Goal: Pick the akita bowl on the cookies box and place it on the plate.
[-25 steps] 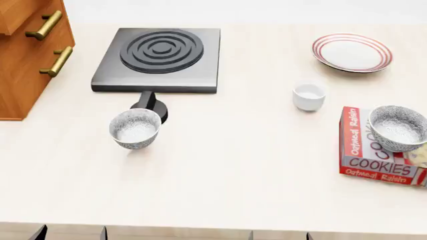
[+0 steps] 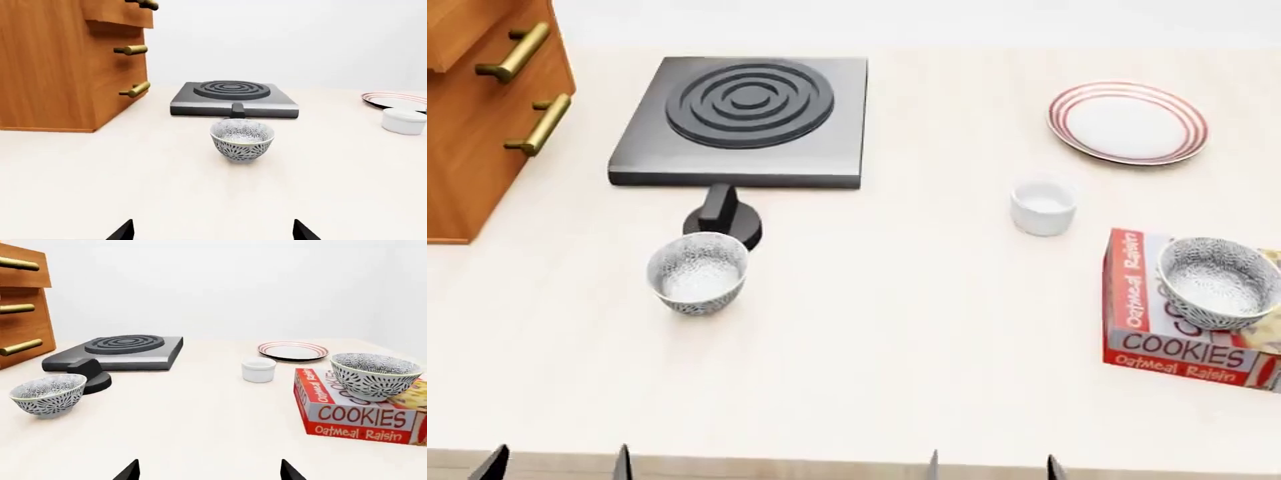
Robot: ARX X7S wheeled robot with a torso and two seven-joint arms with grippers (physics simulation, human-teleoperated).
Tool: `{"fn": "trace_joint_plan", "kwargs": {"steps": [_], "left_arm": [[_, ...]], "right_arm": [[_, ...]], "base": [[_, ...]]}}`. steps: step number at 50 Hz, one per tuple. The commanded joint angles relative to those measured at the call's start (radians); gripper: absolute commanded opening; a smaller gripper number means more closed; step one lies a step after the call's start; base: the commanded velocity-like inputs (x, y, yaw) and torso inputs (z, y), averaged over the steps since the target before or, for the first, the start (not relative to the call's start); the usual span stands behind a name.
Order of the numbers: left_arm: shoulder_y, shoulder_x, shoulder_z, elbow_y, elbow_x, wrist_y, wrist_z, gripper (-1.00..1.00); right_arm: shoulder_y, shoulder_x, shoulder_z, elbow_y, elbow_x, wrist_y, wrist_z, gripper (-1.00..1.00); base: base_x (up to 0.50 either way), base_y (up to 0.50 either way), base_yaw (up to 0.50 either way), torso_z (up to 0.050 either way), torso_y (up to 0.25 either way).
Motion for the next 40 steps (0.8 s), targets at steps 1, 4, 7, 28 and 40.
{"fn": "trace_joint_plan", "kwargs": {"steps": [1, 4, 7, 28, 40], "left_arm": [[-0.024, -0.036, 0.003, 0.147, -0.018, -0.038, -0.039, 1.0], [-0.026, -0.047, 0.0, 0.234, -0.03, -0.089, -0.044, 1.0], [-0.032, -0.06, -0.001, 0.318, -0.034, -0.158, -0.057, 1.0], [-0.032, -0.093, -0.042, 0.513, -0.138, -0.29, -0.083, 1.0], [-0.029, -0.102, -0.036, 0.512, -0.147, -0.283, -0.091, 1.0]], "right_arm": [[-0.001, 0.033, 0.001, -0.191, 0.037, 0.041, 0.034, 1.0], [0.02, 0.046, 0.011, -0.291, 0.053, 0.13, 0.05, 1.0], [0.034, 0.059, 0.016, -0.382, 0.06, 0.211, 0.068, 1.0], [0.024, 0.116, 0.045, -0.633, 0.068, 0.26, 0.114, 1.0], [0.021, 0.125, 0.038, -0.632, 0.074, 0.248, 0.122, 1.0]], "base": [[0.5, 0.0, 0.0, 0.0, 0.0], [0.5, 0.0, 0.0, 0.0, 0.0], [0.5, 0.0, 0.0, 0.0, 0.0], [0.5, 0.0, 0.0, 0.0, 0.0], [0.5, 0.0, 0.0, 0.0, 0.0]]}}
